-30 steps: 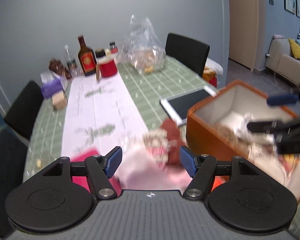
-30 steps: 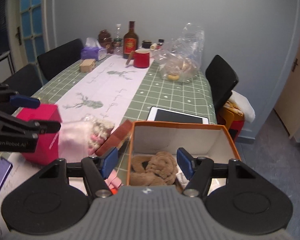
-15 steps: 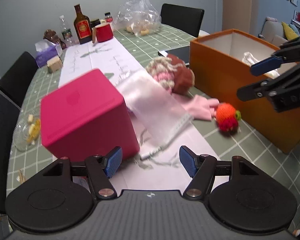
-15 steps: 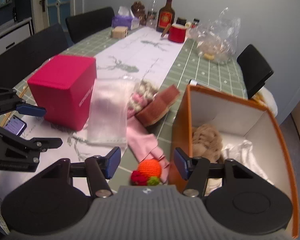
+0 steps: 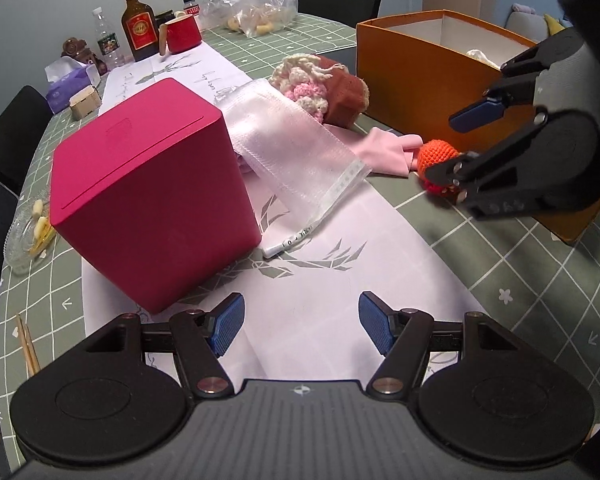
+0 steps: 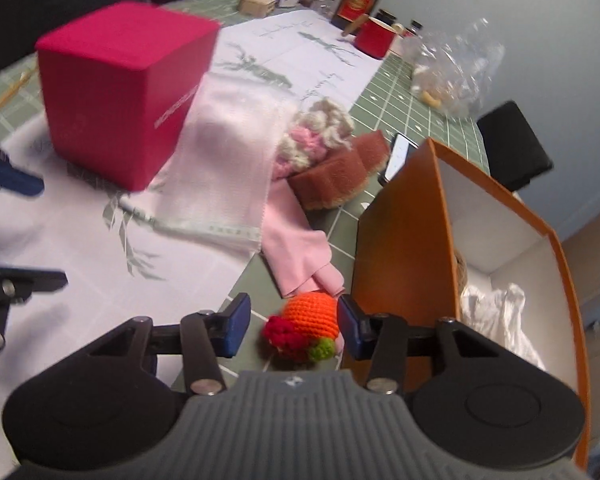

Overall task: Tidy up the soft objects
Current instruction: 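Grasp the orange crocheted strawberry with the right gripper while the left moves to the bubble-wrap bag, then close the left gripper on the clear bubble-wrap bag edge while the right holds the strawberry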

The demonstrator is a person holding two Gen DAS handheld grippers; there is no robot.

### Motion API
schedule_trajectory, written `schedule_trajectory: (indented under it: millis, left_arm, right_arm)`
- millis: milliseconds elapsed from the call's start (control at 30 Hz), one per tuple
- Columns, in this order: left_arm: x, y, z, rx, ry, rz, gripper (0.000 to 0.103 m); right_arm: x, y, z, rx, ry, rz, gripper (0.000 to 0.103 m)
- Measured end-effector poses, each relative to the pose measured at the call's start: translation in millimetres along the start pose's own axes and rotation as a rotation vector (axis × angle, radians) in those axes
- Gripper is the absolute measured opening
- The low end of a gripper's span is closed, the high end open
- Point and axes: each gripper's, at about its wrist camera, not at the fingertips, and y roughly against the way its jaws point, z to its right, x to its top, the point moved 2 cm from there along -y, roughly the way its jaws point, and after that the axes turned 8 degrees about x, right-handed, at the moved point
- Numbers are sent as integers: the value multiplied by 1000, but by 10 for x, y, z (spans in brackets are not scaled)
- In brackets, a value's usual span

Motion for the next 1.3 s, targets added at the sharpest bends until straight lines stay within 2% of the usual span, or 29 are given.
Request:
schedule_trajectory:
  millis: [233, 333, 433, 600, 800, 900, 1000, 1133, 1200, 1300]
  left_arm:
    - [12, 31, -33, 1, 11, 3, 77]
    - [19, 34, -41, 2, 13, 5, 77]
    - [26, 30, -59, 6, 18, 14, 77]
    - [77, 0, -98, 13, 70, 46, 77]
    - [198, -109, -85, 26, 131, 94, 77]
    - [248, -209, -48, 15, 155, 109, 77]
    - [278, -333, -55, -31, 253, 110, 77]
    - [256, -461, -79, -98, 457, 122, 80]
    - [261, -492, -45, -98, 497, 135, 84]
    - [283, -521, 24, -59, 499, 148, 85]
  right_arm:
    - [-93, -304, -213, -126, 178, -104, 47]
    - [-116, -369, -176, -148, 186, -123, 49]
    - [-114, -364, -109, -150, 171, -126, 44]
    - [-126, -268, -57, -88, 139, -128, 42]
    - [-113, 83, -7, 88, 40, -82, 42]
    - [-194, 163, -17, 125, 15, -75, 42]
    - [-312, 205, -42, 155, 13, -82, 42]
    - [-366, 262, -74, 177, 18, -73, 42]
    - [-384, 278, -56, 189, 19, -71, 42]
    - [-407, 259, -31, 198, 19, -76, 42]
